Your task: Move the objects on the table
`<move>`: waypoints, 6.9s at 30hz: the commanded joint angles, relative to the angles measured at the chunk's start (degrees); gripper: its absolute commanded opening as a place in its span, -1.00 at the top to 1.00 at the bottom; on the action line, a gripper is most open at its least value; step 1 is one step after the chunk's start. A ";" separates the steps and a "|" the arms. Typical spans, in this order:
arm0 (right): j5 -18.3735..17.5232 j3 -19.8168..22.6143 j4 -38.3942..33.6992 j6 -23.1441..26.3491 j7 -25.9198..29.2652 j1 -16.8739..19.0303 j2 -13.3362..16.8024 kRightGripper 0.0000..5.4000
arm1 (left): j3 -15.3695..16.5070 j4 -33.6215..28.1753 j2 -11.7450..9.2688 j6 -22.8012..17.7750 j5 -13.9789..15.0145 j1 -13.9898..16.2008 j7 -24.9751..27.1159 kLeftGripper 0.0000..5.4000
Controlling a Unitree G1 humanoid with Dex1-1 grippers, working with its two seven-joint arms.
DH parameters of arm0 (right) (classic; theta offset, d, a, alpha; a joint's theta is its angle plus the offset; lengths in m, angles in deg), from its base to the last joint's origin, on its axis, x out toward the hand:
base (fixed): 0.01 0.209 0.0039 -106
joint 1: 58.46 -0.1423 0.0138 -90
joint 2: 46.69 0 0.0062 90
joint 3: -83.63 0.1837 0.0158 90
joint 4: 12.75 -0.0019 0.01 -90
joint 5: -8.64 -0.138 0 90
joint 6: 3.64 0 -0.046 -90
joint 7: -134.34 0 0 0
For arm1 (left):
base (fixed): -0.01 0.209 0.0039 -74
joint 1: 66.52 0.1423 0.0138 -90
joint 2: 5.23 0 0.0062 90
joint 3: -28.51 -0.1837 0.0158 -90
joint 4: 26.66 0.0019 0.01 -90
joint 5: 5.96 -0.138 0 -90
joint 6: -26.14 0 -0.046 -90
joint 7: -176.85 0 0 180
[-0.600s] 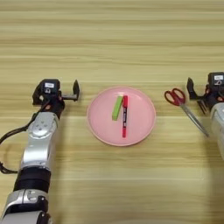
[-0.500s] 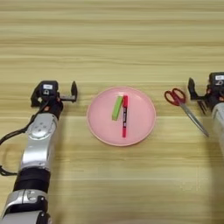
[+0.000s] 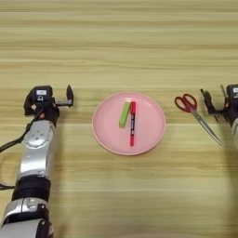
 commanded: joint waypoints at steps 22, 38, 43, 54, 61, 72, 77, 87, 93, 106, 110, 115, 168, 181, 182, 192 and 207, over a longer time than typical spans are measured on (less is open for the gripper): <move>2.22 -3.51 -1.90 3.93 4.55 1.99 3.25 -1.00 | -0.07 -0.22 -0.12 -0.77 0.23 -0.23 -0.54 -0.99; 5.54 -5.22 3.00 2.77 2.89 0.72 4.08 -1.00 | 0.08 -0.13 -0.24 -0.99 0.59 -0.24 -0.13 -0.99; 4.26 -5.56 1.89 2.97 4.97 1.09 3.32 -1.00 | 0.02 -0.13 -0.24 -1.04 0.64 -0.28 -0.15 -0.99; 2.85 -7.58 -0.78 5.92 9.82 2.66 2.58 -1.00 | -0.05 0.07 -0.29 -1.11 0.61 -0.46 -0.30 -0.99; 2.32 -7.76 -0.13 7.77 10.82 2.84 2.58 -1.00 | 0.03 -0.29 -0.33 -1.15 0.63 -0.24 -0.38 -0.99; -0.25 -6.11 4.73 10.41 11.93 1.20 2.58 -1.00 | 0.12 -0.67 -0.45 -1.30 0.69 -0.03 -0.34 -0.99; -1.10 -5.89 6.04 10.47 12.50 0.65 2.55 -1.00 | 0.24 -0.14 -0.61 -1.12 0.66 -0.15 -0.39 -0.99; -1.77 -6.01 8.20 11.03 13.42 -0.02 2.31 -1.00 | 0.65 1.31 -0.86 -0.63 0.66 -0.50 -0.43 -0.99; -1.63 -6.29 9.29 11.17 13.34 -0.25 2.46 -1.00 | 0.81 1.38 -0.85 -0.56 0.71 -0.53 -0.37 -0.99; -0.64 -7.05 10.60 11.42 12.66 -0.48 3.13 -1.00 | 0.92 1.07 -0.88 -0.56 0.70 -0.45 -0.33 -0.99; -1.00 -7.15 10.89 11.86 13.12 -0.54 3.20 -0.88 | 0.80 0.96 -0.96 -0.64 0.60 -0.41 -0.22 -1.00; -0.65 -7.36 11.89 11.96 12.62 -0.77 3.57 -0.70 | 0.84 0.87 -1.01 -0.70 0.67 -0.39 -0.14 -1.00; -1.04 -7.61 11.31 11.97 12.05 -0.94 3.93 0.89 | 0.87 0.70 -1.01 -0.75 0.75 -0.41 -0.22 -1.00; -3.23 -6.80 0.06 14.68 12.82 1.48 2.82 0.89 | 0.96 0.83 -1.11 -0.73 0.80 -0.45 -0.22 -1.00; -3.32 -6.90 -1.77 15.37 12.91 1.87 2.71 0.89 | 0.96 0.85 -1.12 -0.72 0.80 -0.46 -0.21 -1.00; -3.59 -8.51 -17.06 22.24 12.93 4.06 1.05 0.91 | 0.99 0.91 -1.20 -0.72 0.94 -0.44 -0.20 -1.00; -3.48 -11.08 -27.21 26.66 13.51 5.94 -0.37 0.91 | 1.00 0.85 -1.18 -0.77 1.01 -0.39 -0.25 -1.00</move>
